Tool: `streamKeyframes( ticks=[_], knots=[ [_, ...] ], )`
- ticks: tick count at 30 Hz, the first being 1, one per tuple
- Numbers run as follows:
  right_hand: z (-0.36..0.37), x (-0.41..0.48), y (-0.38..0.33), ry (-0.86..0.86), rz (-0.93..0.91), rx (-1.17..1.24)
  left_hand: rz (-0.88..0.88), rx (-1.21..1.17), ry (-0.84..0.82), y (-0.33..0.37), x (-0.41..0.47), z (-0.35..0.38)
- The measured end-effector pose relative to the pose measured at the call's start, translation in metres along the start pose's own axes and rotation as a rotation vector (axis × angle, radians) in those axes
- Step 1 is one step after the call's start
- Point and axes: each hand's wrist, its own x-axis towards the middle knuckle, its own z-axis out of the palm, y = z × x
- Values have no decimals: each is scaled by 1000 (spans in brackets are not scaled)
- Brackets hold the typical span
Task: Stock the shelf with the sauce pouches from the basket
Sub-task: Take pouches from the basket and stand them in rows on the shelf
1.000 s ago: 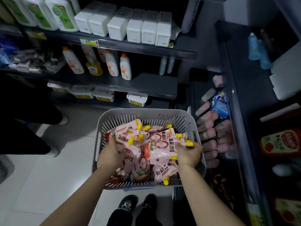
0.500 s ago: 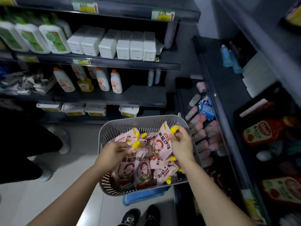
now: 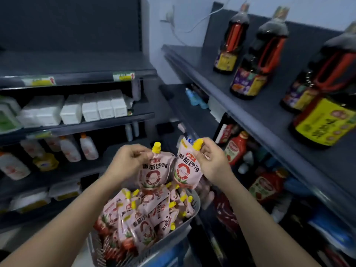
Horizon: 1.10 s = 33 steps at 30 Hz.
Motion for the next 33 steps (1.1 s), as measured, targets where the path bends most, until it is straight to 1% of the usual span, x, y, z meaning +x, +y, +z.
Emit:
streamKeyframes(
  ticks=[3, 8, 10, 13, 19, 23, 29, 33],
  knots=[
    [-40, -11, -22, 35, -52, -14, 119, -36, -79, 42, 2, 14],
    [-109, -43, -51, 132, -73, -46, 302, -103, -200, 109, -5, 45],
    [-134, -58, -59, 186, -82, -70, 350, -135, -244, 133, -12, 60],
    [-173, -84, -67, 266, -93, -122, 392, -184, -307, 166, -27, 87],
    [-247, -146, -84, 408, -16, -203, 471, -245, -397, 223, -68, 143],
    [-290, -193, -96, 481, 3, -217, 525, -292, -438, 256, -105, 174],
    [-345, -261, -109, 575, 23, -239, 574, -329, -517, 300, -162, 215],
    [-378, -299, -117, 590, 54, -263, 596, -386, -591, 322, -194, 240]
  ],
)
